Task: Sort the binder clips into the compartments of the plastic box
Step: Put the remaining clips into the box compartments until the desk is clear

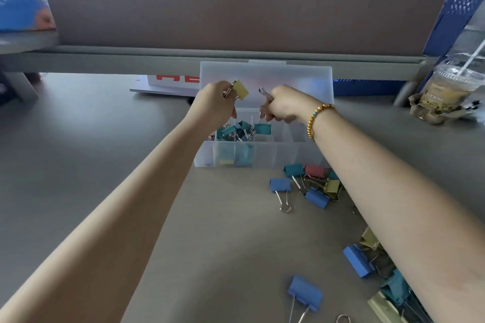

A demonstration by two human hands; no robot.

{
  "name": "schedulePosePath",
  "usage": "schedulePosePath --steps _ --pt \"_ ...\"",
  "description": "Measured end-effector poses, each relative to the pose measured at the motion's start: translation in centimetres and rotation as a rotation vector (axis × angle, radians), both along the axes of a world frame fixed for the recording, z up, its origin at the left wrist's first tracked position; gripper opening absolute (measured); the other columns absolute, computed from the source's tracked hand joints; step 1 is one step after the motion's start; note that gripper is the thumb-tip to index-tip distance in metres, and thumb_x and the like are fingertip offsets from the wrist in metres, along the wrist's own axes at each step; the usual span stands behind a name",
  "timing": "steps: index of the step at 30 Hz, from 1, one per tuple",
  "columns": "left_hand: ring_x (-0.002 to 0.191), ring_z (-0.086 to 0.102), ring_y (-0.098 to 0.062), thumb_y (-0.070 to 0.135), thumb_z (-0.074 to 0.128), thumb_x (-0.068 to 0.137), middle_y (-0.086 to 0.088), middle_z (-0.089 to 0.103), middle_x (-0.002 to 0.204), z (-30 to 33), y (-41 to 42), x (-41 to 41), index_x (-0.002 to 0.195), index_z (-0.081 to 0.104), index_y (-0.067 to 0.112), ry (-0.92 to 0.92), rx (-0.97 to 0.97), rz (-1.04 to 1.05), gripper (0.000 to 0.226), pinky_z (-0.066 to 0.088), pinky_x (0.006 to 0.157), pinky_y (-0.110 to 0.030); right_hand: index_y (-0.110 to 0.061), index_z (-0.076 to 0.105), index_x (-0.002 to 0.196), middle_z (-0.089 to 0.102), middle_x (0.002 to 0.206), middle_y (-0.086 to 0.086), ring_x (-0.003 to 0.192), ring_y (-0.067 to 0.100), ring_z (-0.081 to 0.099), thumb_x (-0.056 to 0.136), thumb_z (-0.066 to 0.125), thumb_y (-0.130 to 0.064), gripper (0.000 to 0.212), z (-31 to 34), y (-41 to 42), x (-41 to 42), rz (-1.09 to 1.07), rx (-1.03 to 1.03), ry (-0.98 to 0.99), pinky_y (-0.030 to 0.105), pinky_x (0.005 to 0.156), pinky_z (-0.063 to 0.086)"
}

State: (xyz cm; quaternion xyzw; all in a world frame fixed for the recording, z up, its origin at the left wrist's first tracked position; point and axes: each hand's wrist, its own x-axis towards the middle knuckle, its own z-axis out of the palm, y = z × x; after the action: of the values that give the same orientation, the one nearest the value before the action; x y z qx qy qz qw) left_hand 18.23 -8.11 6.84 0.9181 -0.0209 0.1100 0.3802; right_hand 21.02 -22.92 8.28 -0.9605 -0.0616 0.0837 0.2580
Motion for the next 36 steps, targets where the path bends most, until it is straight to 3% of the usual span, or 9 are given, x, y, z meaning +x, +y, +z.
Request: schedulePosePath --steps 7,12,17,20,22,25,28,31,36 --pt "0.043 0.036 -0.011 0.015 0.035 0.099 -0.002 0.064 0.072 -0.3 -0.3 0.9 0.105 0.057 0.012 0.043 -0.014 -0.004 0.023 0.029 0.037 -0.018 -0.005 0.057 0.061 0.058 0.063 0.006 0.047 0.015 0.042 0.094 0.047 -0.011 0.036 0.2 0.7 0.9 -0.036 -0.166 0.053 0.022 0.043 0.033" --pt "0.044 0.037 -0.012 0.015 0.035 0.098 -0.003 0.065 0.074 -0.6 -0.6 0.7 0.097 0.056 0.015 0.038 -0.021 -0.013 0.021 0.03 0.044 -0.022 -0.006 0.062 0.081 0.056 0.07 0.006 0.047 0.014 0.04 0.096 0.05 -0.024 0.026 -1.1 1.3 0.6 0.022 -0.292 0.052 0.022 0.045 0.033" --pt "0.044 0.036 -0.011 0.015 0.035 0.099 -0.006 0.065 0.077 -0.5 -0.5 0.6 0.098 0.054 0.015 0.028 -0.044 -0.006 0.019 0.027 0.031 -0.013 -0.007 0.049 0.07 0.043 0.06 0.004 0.053 0.017 0.041 0.093 0.054 -0.037 0.037 -2.0 0.4 0.0 -0.018 -0.23 -0.192 0.026 0.045 0.028" --pt "0.043 0.036 -0.011 0.015 0.035 0.098 -0.006 0.066 0.078 -0.4 -0.6 0.5 0.102 0.057 0.011 0.027 -0.04 -0.002 0.023 0.028 0.034 -0.015 -0.001 0.031 0.123 0.038 0.062 0.002 0.053 0.014 0.037 0.099 0.035 -0.039 0.046 -1.5 0.1 -0.6 -0.032 -0.11 -0.08 0.026 0.045 0.028" --pt "0.043 0.036 -0.011 0.016 0.035 0.098 -0.006 0.066 0.078 -0.5 -0.6 0.3 0.104 0.058 0.009 0.025 -0.033 -0.003 0.024 0.027 0.033 -0.015 0.0 0.017 0.134 0.034 0.064 0.002 0.054 0.014 0.031 0.1 0.028 -0.032 0.048 -1.2 -0.2 -0.7 -0.003 -0.06 0.016 0.026 0.048 0.026" --pt "0.044 0.037 -0.012 0.015 0.035 0.098 -0.007 0.066 0.079 -0.4 -0.5 0.2 0.107 0.058 0.009 0.021 -0.049 -0.003 0.025 0.025 0.03 -0.011 -0.006 0.044 0.108 0.035 0.068 0.001 0.057 0.013 0.032 0.101 0.033 -0.03 0.027 -0.8 -0.7 -0.8 0.082 -0.104 -0.088 0.026 0.05 0.026" --pt "0.046 0.038 -0.012 0.015 0.035 0.098 -0.008 0.066 0.079 -0.2 -0.3 0.1 0.108 0.058 0.007 0.015 -0.05 0.005 0.026 0.031 0.04 -0.018 -0.014 0.041 0.067 0.04 0.063 0.003 0.054 0.016 0.037 0.094 0.049 -0.039 0.038 -0.9 -1.4 -0.8 0.09 -0.075 -0.143 0.028 0.049 0.028" --pt "0.047 0.038 -0.012 0.014 0.035 0.097 -0.008 0.067 0.078 -0.1 -0.2 -0.1 0.103 0.057 0.007 0.011 -0.048 0.008 0.024 0.029 0.044 -0.021 -0.011 0.048 0.065 0.049 0.066 0.008 0.06 0.021 0.044 0.091 0.056 -0.037 0.037 -1.3 -2.0 -0.7 0.016 0.017 -0.168 0.026 0.052 0.032" --pt "0.044 0.037 -0.01 0.014 0.035 0.097 -0.006 0.065 0.077 -0.1 -0.5 -0.3 0.098 0.055 0.013 0.017 -0.052 0.003 0.02 0.027 0.031 -0.012 0.0 0.072 0.083 0.061 0.074 0.017 0.073 0.025 0.051 0.091 0.053 -0.039 0.044 -1.8 -2.0 -0.6 -0.072 0.029 -0.232 0.026 0.057 0.035"
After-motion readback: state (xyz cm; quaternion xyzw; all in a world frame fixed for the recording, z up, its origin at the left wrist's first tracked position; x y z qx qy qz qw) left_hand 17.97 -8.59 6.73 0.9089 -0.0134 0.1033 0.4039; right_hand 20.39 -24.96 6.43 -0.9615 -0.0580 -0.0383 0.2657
